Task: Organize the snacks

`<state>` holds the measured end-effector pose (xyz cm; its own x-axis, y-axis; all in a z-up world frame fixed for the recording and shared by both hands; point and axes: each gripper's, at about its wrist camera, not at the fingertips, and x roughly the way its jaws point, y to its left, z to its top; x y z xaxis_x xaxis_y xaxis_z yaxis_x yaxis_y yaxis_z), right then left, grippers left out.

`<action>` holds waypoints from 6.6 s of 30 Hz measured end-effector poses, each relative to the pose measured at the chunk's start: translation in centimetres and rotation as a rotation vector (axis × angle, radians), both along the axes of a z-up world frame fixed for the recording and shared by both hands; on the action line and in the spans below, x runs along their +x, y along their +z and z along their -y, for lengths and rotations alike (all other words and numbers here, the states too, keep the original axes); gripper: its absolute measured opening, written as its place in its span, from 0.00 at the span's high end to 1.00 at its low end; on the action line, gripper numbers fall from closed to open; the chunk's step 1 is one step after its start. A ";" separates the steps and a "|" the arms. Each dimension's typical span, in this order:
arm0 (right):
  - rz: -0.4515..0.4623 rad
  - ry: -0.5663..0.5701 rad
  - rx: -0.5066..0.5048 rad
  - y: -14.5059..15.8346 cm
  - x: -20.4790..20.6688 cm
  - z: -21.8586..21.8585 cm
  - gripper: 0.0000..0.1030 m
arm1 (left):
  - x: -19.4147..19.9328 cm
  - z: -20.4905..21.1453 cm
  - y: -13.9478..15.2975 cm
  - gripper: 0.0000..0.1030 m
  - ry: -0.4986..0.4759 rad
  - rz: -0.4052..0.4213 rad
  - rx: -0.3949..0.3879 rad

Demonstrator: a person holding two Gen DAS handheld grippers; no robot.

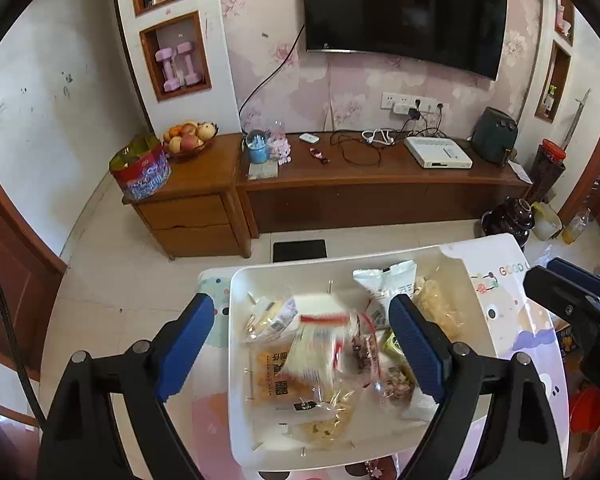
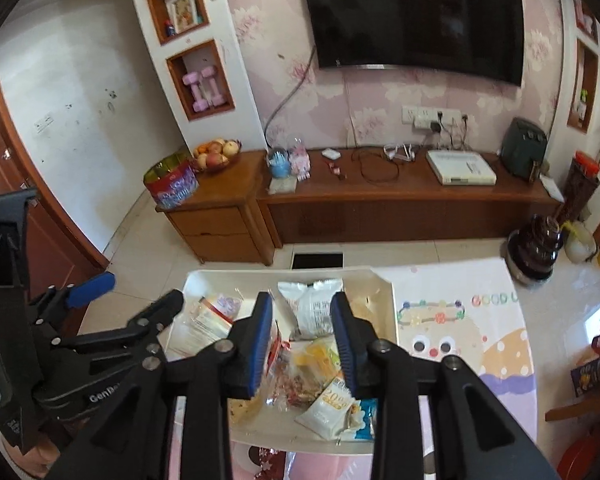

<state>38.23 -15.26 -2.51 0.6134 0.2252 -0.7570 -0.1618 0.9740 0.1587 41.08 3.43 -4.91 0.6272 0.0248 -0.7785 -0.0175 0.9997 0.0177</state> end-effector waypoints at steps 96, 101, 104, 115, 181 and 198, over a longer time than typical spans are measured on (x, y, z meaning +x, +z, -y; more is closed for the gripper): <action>-0.384 0.111 -0.175 -24.0 -13.0 -8.9 0.65 | -15.5 -5.5 -20.0 0.14 0.164 -0.271 -0.141; -0.406 0.111 -0.141 -22.9 -13.7 -6.8 0.65 | -16.0 -4.5 -19.3 0.14 0.143 -0.291 -0.151; -0.405 0.109 -0.120 -21.9 -14.6 -6.1 0.65 | -16.4 -3.8 -18.4 0.14 0.129 -0.298 -0.148; -0.293 0.101 -0.044 -13.5 -14.1 -3.8 0.65 | -16.2 -2.2 -10.6 0.11 0.133 -0.235 -0.131; -0.111 -0.071 -0.046 -1.6 -10.8 0.0 0.53 | -12.3 -0.5 0.1 0.01 -0.024 -0.103 -0.061; -0.137 -0.075 -0.074 -0.6 -23.6 3.7 0.53 | -26.0 3.7 1.3 0.01 0.019 -0.111 -0.084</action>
